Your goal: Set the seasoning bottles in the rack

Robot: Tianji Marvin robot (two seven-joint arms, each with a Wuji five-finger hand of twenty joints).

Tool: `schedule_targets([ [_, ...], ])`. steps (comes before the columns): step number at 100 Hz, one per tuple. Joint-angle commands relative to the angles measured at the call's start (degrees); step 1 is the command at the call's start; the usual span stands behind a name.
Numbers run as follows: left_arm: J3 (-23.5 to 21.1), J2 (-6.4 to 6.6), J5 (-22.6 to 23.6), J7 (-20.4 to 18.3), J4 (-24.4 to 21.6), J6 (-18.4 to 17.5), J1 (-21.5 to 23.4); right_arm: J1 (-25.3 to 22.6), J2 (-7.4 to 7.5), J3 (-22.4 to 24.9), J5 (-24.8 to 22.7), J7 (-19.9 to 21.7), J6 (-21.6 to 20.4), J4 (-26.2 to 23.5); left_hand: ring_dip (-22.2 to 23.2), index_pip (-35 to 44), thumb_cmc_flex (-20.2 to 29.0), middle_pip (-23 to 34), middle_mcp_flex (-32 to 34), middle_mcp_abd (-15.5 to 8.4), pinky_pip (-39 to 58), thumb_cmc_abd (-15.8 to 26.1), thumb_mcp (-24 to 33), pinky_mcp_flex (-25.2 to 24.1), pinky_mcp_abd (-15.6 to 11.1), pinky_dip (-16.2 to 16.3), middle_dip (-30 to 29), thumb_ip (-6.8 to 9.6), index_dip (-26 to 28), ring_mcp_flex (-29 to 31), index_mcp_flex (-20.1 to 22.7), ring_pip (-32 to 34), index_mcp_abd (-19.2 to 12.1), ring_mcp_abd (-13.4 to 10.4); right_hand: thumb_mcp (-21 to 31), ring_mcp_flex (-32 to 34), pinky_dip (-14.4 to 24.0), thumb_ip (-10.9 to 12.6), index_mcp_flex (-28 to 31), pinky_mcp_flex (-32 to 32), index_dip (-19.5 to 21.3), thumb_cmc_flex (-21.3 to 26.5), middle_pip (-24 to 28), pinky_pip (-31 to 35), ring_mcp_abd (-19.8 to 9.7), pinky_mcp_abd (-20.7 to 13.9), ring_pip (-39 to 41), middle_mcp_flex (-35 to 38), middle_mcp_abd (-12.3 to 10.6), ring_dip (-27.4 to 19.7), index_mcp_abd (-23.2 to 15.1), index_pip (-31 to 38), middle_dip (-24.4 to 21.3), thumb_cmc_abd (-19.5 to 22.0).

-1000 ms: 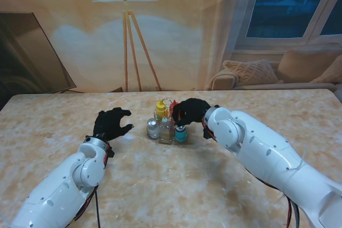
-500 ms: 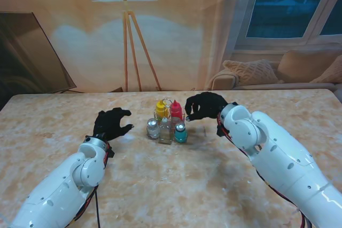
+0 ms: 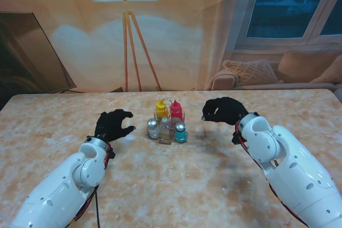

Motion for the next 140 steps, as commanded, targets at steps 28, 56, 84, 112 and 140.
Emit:
schedule_targets([
  [28,-0.04,-0.07,-2.5,-3.38,-1.64,-0.43,0.83,-5.37,-0.26,3.19,1.81,-2.82,-1.84,0.61,0.78,-2.33,9.68,-1.1,-0.52,1.02,-2.59,11.74,-20.7,-1.55,0.29,-0.57,0.78,3.98,-0.17,-1.64,0.65,-0.82,1.52,1.15,-10.23,-1.3,-2.69,4.42,2.13,-1.72,-1.94,3.63,-3.68,-1.08,2.27,0.57,-4.25,1.53,2.11,-4.05,3.1,-2.51,-4.03,8.91],
  [56,0.27,0.12,-2.42,-4.4,-2.13,-0.5,0.95,-6.74,-0.95,3.45,2.8,-6.74,-2.98,3.25,0.56,-2.58,10.44,-1.39,-0.54,1.19,-2.79,12.78,-21.86,-1.6,0.18,-0.65,0.69,4.21,-0.22,-1.69,0.4,-1.16,1.53,1.27,-12.2,-1.31,-4.6,5.18,2.65,-1.4,-2.32,4.84,-5.42,-2.04,3.03,-0.97,-5.85,2.03,3.05,-5.73,4.11,-3.57,-5.63,10.02],
  [84,0.55,0.22,-2.33,-4.91,-2.22,-0.61,0.79,-6.63,-1.32,3.58,3.97,-8.43,-4.54,5.24,0.49,-2.7,11.18,-1.37,-0.33,1.1,-3.33,13.51,-22.98,-1.56,0.15,-1.01,0.76,4.37,-0.25,-1.46,0.42,-1.12,1.58,1.23,-13.18,-1.12,-4.79,5.57,2.79,-2.15,-1.58,5.56,-3.89,-1.12,3.12,0.25,-3.8,2.04,2.96,-4.67,3.89,-3.31,-4.73,10.33],
  [112,0.84,0.35,-1.93,-5.32,-2.08,-0.9,0.25,-7.35,-1.33,4.48,3.56,-9.22,-4.85,5.67,0.62,-2.7,11.9,-0.88,0.28,0.98,-3.49,13.92,-24.07,-0.95,0.42,-1.33,1.0,4.48,-0.26,-0.85,0.56,-0.76,1.71,1.31,-13.54,-1.35,-4.74,5.73,2.84,-2.79,-1.27,5.86,-3.03,-0.77,3.4,1.24,-2.68,1.91,2.97,-3.93,3.93,-3.06,-4.16,10.42],
  [140,1.38,0.43,-1.72,-5.64,-1.99,-1.09,-0.02,-8.03,-1.35,5.15,2.94,-10.01,-5.37,5.46,0.82,-2.69,12.48,-0.85,0.19,0.97,-3.24,14.23,-25.19,-0.97,0.53,-1.25,1.03,4.6,-0.24,-0.97,0.48,-0.58,1.55,1.32,-13.8,-1.44,-4.63,5.82,2.85,-3.01,-1.03,5.99,-2.56,-0.52,3.35,1.48,-2.04,1.84,3.01,-3.5,3.77,-2.92,-3.83,10.51],
])
